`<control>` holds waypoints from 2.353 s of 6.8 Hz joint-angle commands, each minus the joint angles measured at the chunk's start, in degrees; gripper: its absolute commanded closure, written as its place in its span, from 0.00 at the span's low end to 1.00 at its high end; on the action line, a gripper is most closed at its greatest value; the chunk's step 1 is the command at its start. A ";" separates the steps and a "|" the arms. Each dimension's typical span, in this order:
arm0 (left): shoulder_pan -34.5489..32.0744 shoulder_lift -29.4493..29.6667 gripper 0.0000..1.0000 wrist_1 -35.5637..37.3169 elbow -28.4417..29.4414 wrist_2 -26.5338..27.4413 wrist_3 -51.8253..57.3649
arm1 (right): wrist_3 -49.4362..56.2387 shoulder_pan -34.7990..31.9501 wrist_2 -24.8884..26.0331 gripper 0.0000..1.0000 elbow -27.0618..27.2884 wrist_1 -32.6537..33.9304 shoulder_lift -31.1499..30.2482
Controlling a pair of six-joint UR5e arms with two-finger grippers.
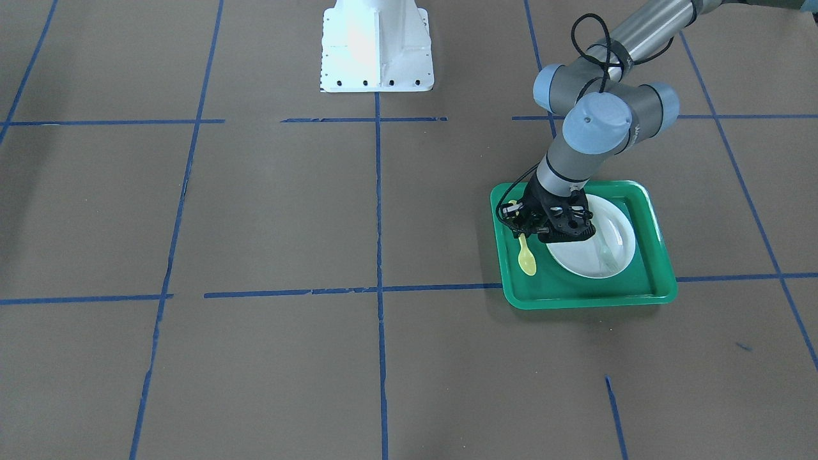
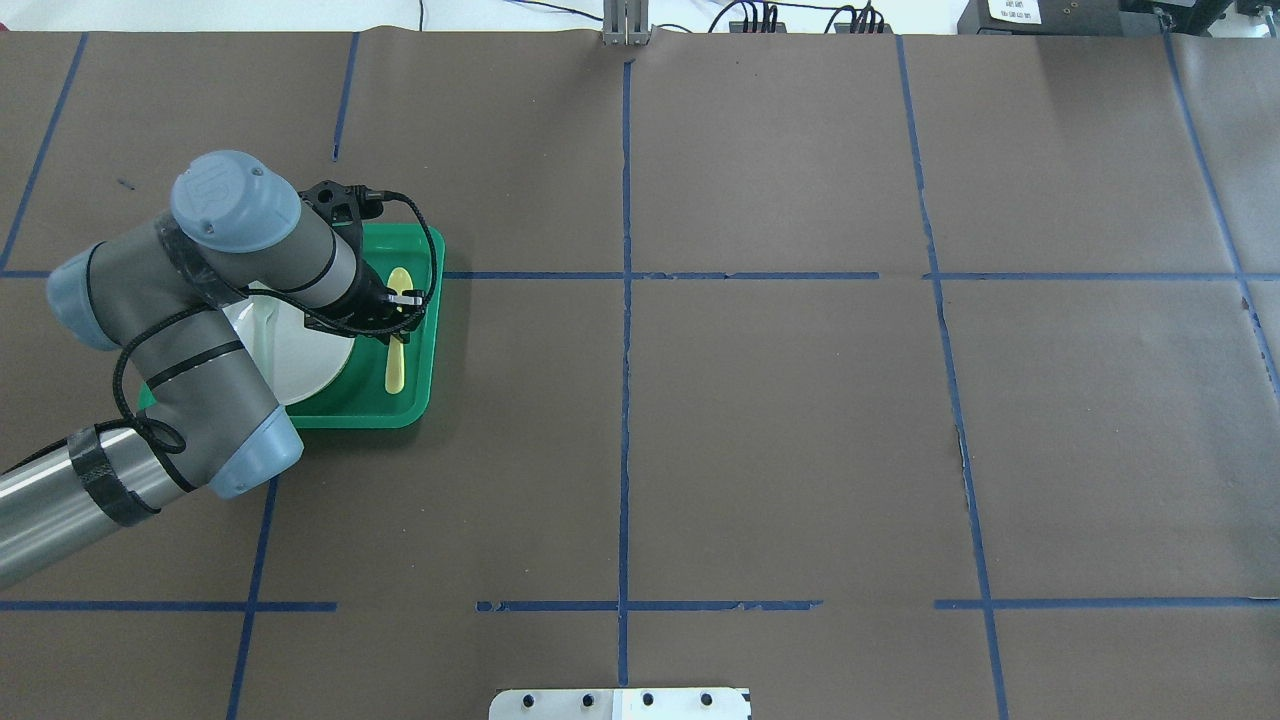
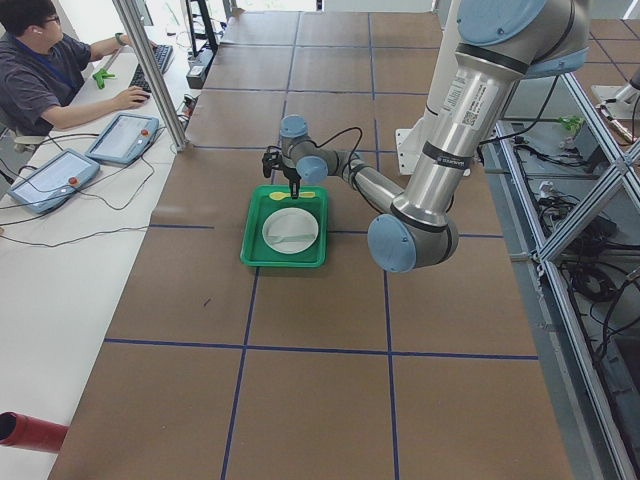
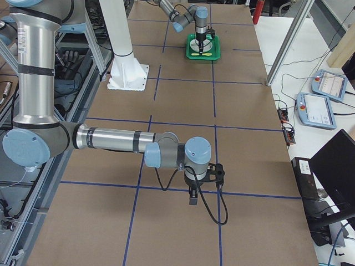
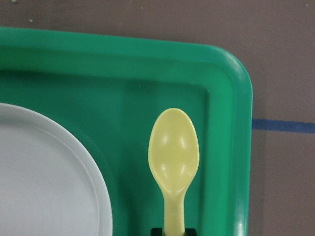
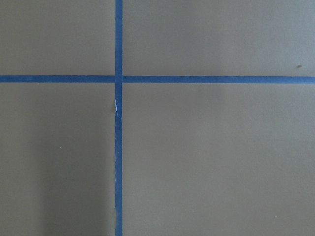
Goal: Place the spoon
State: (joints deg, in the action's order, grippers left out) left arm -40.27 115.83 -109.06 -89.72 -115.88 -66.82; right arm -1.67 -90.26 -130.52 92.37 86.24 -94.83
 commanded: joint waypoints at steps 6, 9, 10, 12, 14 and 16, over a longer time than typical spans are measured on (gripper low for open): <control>0.02 -0.34 0.17 -0.10 -1.23 6.11 0.29 | 0.00 0.00 0.00 0.00 0.00 -0.02 0.00; -3.67 -0.61 0.17 0.52 -5.46 5.84 2.74 | 0.00 0.00 0.00 0.00 0.00 -0.02 0.00; -5.51 -0.87 0.17 0.69 -6.42 5.84 6.67 | 0.00 0.00 0.00 0.00 0.00 -0.02 0.00; -11.55 -6.38 0.16 4.53 -9.75 1.04 18.68 | 0.00 0.00 0.00 0.00 0.00 0.07 0.00; -20.42 -13.49 0.03 7.28 -12.14 -1.70 36.75 | 0.00 0.00 0.00 0.00 0.00 -0.02 0.00; -30.78 -21.75 0.00 7.28 -12.05 -6.35 49.11 | 0.00 0.00 0.00 0.00 0.00 -0.02 0.00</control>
State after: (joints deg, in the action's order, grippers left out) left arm -64.98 98.84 -101.93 -101.69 -119.81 -24.61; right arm -1.67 -90.26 -130.48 92.37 86.23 -94.82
